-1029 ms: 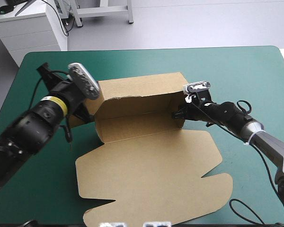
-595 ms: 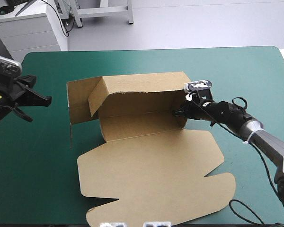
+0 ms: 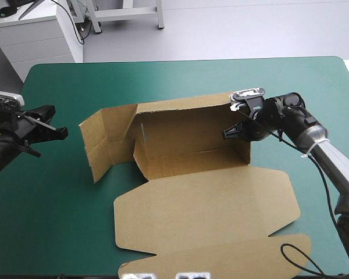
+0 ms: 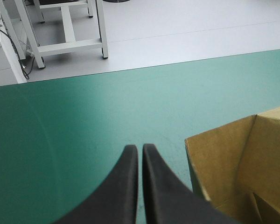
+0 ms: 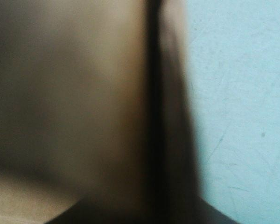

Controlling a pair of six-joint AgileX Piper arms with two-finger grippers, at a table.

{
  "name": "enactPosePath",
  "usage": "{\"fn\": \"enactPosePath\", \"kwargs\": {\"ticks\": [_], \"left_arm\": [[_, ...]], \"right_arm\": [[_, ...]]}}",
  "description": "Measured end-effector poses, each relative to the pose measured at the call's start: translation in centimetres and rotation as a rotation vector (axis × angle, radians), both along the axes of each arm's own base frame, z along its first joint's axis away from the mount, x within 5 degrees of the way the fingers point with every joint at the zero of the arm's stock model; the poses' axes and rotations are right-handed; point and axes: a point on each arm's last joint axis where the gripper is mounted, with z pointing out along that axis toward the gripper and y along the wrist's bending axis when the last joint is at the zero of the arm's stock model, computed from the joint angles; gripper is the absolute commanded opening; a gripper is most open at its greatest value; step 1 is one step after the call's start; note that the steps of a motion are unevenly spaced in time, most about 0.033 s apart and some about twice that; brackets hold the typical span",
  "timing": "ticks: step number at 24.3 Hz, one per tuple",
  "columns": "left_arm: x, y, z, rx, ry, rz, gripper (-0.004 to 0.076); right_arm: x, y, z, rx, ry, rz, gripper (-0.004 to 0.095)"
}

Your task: Fold the box

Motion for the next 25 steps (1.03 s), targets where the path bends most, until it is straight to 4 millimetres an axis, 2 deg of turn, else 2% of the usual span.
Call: {"fn": "enactPosePath", "kwargs": {"ticks": [2, 6, 9, 13, 17, 22, 25], "left_arm": [[0.0, 0.0, 0.0, 0.003, -0.002, -0.002, 0.0013], [0.0, 0.0, 0.1, -0.004, -0.006, -0.003, 0.0013], [0.0, 0.0, 0.1, -0.011, -0.012, 0.003, 0.0013], [0.0, 0.0, 0.1, -0.011, -0.012, 0.003, 0.0013], [0.1, 0.0, 0.1, -0.011, -0.015, 0.007, 0.0011], [0.1, 0.1, 0.2, -0.009, -0.023, 0.020, 0.0011], [0.1, 0.2, 0.2, -0.008, -0.024, 0.021, 0.0011]], "right_arm": [[0.1, -0.2, 0.5, -0.038, 0.025, -0.006, -0.0012], [1.9, 0.0, -0.1, -0.100, 0.115, -0.024, -0.0012], [3.8, 0.6, -0.2, -0.111, 0.125, -0.024, -0.0012], [7.4, 1.7, -1.3, -0.113, 0.097, -0.020, -0.0013], [9.4, 2.3, -2.5, -0.117, 0.102, -0.026, -0.0013], [10.0, 2.4, -2.6, -0.115, 0.126, -0.058, 0.0000], [10.0, 2.4, -2.5, -0.114, 0.126, -0.060, 0.0067]]}}
